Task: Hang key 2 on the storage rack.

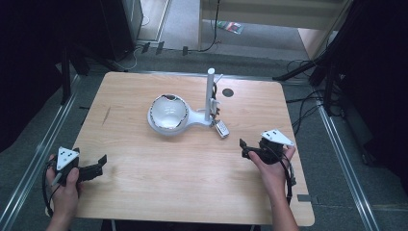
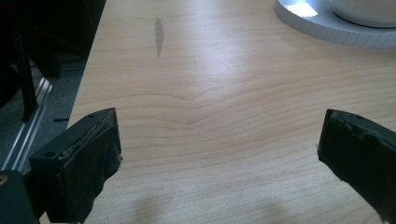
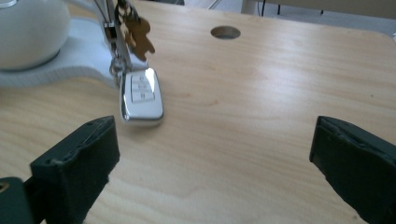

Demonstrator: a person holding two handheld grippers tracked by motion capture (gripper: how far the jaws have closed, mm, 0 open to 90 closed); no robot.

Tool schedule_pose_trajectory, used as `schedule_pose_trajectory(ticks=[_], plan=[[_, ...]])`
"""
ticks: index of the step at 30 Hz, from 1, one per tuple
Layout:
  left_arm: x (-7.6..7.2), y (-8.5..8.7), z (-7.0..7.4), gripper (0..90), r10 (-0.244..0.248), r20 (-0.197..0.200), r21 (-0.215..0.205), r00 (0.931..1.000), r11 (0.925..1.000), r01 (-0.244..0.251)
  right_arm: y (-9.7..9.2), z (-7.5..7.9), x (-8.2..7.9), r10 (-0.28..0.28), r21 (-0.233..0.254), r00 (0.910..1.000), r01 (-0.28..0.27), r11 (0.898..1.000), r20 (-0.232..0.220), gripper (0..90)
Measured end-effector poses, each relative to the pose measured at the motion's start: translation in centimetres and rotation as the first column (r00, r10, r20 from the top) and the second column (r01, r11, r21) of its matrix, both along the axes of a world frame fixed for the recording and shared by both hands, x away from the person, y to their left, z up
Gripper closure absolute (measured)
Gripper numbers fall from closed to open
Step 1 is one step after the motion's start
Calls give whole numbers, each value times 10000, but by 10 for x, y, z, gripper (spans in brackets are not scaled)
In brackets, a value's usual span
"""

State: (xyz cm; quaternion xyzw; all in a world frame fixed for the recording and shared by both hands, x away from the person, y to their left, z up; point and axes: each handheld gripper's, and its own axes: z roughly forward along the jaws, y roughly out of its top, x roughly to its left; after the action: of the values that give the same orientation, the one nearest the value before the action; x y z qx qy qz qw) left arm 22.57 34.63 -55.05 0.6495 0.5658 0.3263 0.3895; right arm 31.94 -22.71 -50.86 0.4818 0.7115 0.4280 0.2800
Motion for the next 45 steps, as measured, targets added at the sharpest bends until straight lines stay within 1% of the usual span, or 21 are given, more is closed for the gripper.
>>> schedule_pose_trajectory(ticks=[3,4,7,11,13,15,18,20,23,25,30,34,37,38,39,41,45], plan=[[0,0,0,0,-1,-3,9,10000,10000,1,-14,-9,-9,-235,62,9997,235,9997,-119,0],[0,0,0,0,4,0,7,10000,10000,-4,-14,-9,-9,-235,62,9997,235,9997,-119,0],[0,0,0,0,1,0,16,10000,10000,-1,-25,-15,-16,-511,134,9985,514,9986,-180,0],[0,0,0,0,6,0,20,10000,10000,-6,-38,-19,-25,-809,182,9967,810,9965,-106,0],[0,0,0,0,15,-2,19,10000,10000,-15,-46,-20,-31,-873,190,9962,873,9960,15,0],[0,0,0,0,12,0,34,10000,10000,-12,-53,-22,-37,-935,258,9956,933,9953,69,0],[0,0,0,0,5,7,53,10000,10000,-5,-65,-25,-48,-1030,223,9946,1027,9945,134,0],[0,0,0,0,-3,5,65,10000,10000,3,-73,-27,-54,-1156,260,9932,1153,9930,118,0],[0,0,0,0,15,-5,66,10000,10000,-15,-85,-29,-62,-1349,556,9909,1345,9894,36,0],[0,0,0,0,16,1,79,10000,10000,-16,-93,-30,-67,-1459,547,9892,1450,9879,124,0],[0,-1,0,0,-1,23,84,10000,10000,1,-109,-34,-82,-1776,657,9841,1770,9820,40,0],[0,-1,0,0,-5,9,83,10000,10000,5,-117,-36,-90,-1927,775,9812,1911,9785,134,1],[0,-1,0,0,-9,13,86,10000,10000,9,-117,-36,-92,-1966,875,9802,1938,9771,239,2],[0,-1,0,0,-25,18,88,10000,10000,25,-116,-36,-92,-1956,833,9804,1929,9777,252,5],[0,-1,0,0,-27,20,87,10000,10000,27,-116,-36,-93,-1947,700,9802,1919,9789,358,11],[0,-1,0,0,-44,18,86,10000,10000,44,-114,-36,-93,-2001,639,9792,1977,9782,345,39],[0,-1,0,0,-59,-1,74,10000,10000,59,-115,-36,-93,-2002,683,9793,1978,9779,289,42]])
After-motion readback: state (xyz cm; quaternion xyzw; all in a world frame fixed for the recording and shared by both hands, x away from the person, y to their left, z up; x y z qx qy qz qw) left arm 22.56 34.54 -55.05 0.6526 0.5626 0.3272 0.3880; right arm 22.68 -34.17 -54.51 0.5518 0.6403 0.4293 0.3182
